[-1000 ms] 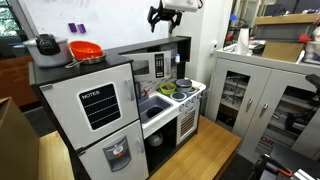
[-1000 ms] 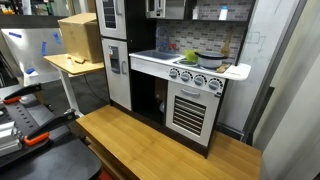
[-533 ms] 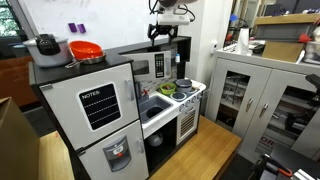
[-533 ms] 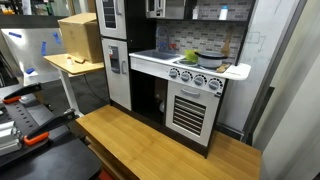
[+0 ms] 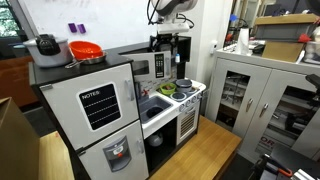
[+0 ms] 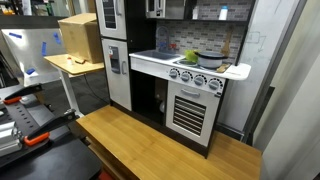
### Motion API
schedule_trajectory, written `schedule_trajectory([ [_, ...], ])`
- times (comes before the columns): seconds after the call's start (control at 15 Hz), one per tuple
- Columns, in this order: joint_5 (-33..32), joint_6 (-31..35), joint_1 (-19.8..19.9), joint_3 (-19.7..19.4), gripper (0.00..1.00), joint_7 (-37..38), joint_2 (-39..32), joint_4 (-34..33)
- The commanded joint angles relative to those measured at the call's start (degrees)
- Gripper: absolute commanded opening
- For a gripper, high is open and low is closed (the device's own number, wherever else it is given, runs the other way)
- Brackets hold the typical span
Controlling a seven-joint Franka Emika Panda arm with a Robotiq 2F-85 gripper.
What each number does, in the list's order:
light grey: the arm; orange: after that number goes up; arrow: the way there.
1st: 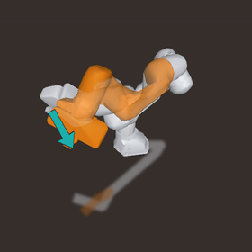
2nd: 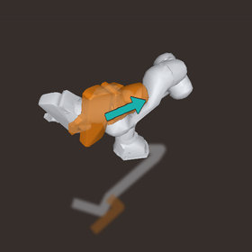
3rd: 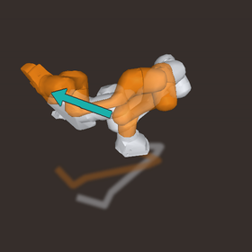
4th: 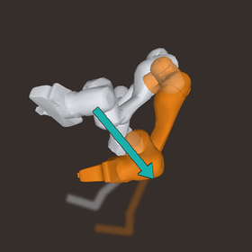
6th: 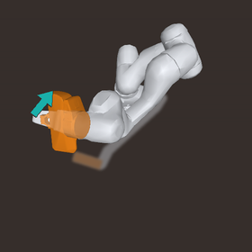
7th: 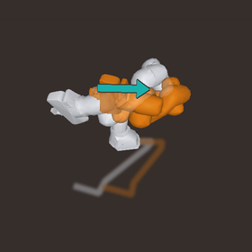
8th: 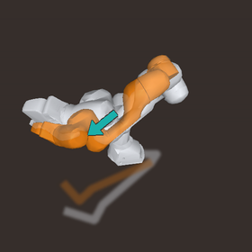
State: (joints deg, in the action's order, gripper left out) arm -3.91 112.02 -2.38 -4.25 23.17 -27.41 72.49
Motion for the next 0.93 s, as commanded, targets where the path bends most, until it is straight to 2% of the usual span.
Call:
schedule_trajectory([
  [0.0,-0.3,-2.4,-0.7,0.8,1.0,-3.1,2.9,3.2],
  [0.6,1.3,-3.0,-1.0,4.8,1.0,-17.4,12.0,14.9],
  [0.87,2.1,-2.8,-1.1,6.2,1.0,-24.0,14.0,17.9],
])
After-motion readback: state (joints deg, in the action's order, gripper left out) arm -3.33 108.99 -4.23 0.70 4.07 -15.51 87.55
